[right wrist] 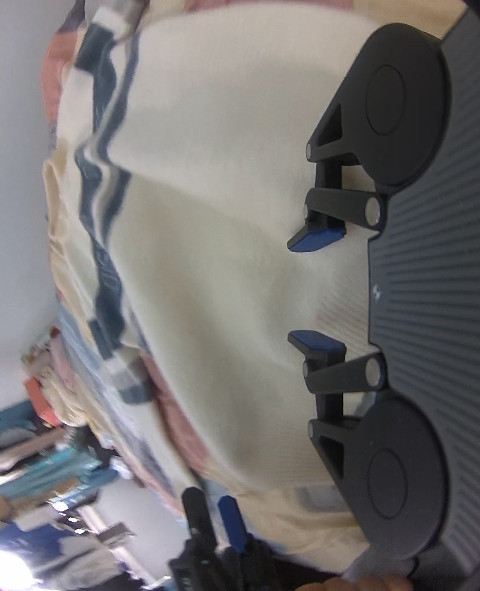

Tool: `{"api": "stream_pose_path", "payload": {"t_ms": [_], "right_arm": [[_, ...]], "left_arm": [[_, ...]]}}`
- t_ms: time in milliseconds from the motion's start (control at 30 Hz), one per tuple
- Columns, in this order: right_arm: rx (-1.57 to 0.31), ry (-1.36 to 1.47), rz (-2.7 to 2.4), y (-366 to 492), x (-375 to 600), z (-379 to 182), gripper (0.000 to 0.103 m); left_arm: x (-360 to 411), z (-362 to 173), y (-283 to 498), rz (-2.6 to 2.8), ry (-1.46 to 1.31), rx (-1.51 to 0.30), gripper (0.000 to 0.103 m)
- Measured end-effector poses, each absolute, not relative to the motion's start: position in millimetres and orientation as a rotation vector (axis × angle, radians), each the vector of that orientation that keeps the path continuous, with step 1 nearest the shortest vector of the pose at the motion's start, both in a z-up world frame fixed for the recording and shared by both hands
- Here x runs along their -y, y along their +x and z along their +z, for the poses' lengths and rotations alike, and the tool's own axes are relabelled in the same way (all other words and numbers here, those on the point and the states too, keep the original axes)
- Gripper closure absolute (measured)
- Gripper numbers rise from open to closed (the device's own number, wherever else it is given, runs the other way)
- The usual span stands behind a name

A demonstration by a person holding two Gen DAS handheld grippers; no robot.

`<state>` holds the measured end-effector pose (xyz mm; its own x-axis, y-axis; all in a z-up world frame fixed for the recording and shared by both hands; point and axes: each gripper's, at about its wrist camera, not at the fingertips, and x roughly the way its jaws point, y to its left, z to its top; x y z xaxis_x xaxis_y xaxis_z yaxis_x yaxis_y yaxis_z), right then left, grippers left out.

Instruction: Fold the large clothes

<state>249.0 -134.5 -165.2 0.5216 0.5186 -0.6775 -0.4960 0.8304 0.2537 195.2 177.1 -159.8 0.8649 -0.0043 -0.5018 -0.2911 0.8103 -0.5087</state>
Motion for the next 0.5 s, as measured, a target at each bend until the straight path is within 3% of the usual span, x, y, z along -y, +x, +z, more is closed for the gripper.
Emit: {"api": "stream_pose_path", "payload": {"t_ms": [300, 367, 400, 500], "right_arm": [[-0.744, 0.271, 0.276, 253, 214, -145, 0.052], [-0.771, 0.374, 0.201, 258, 237, -151, 0.024], [-0.775, 0.421, 0.161, 258, 247, -154, 0.019], [-0.794, 0.537, 0.085, 256, 267, -162, 0.018]], "left_arm": [[-116, -167, 247, -0.064, -0.465, -0.582, 0.044], [-107, -173, 257, -0.098, -0.477, -0.610, 0.044], [-103, -177, 263, -0.111, -0.473, -0.631, 0.044], [-98, -191, 274, -0.099, -0.449, -0.683, 0.044]]}}
